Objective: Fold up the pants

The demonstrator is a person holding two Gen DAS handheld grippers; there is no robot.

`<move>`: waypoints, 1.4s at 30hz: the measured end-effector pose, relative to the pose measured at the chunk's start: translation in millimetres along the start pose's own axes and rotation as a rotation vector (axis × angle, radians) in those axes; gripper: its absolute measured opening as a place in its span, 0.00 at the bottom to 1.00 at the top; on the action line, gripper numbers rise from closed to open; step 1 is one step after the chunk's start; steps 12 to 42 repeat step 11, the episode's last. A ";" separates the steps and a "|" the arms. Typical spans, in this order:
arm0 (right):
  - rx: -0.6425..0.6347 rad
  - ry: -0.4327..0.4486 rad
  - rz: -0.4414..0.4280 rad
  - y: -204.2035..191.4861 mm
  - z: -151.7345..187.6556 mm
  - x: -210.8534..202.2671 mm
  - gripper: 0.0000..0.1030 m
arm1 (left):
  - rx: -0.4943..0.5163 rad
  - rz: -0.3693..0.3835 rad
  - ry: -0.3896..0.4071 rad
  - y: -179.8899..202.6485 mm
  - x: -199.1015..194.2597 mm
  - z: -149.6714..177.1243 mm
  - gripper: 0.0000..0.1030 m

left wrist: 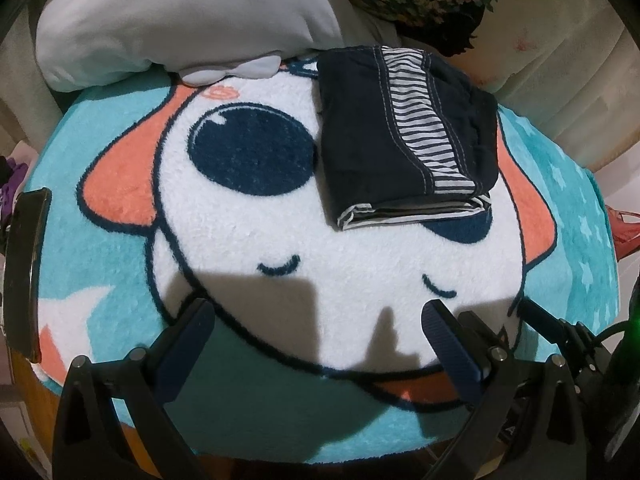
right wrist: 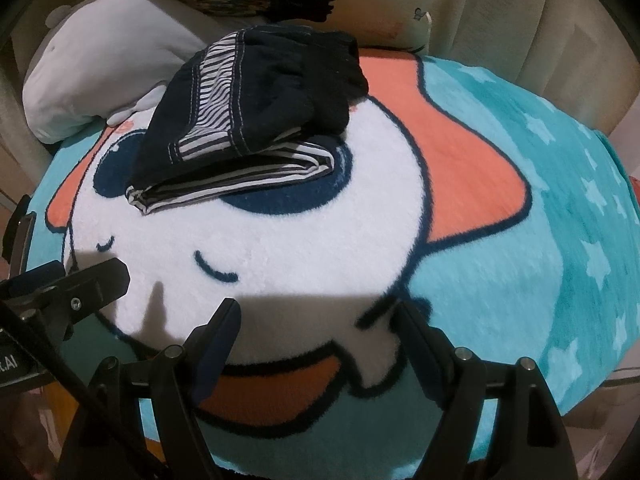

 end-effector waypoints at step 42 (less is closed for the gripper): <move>-0.038 0.003 -0.015 -10.0 -4.9 1.4 0.83 | -0.011 -0.010 0.015 -5.3 -8.3 1.7 1.00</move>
Point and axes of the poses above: each gripper's, at about its wrist camera, not at the fingertips, and x roughly the way its jaws point, y to its right, z to its underside, the point moved 9 cm from there along x, roughly the way its jaws point, and after that the axes turned 14 degrees about -x, right-handed, at the moved point
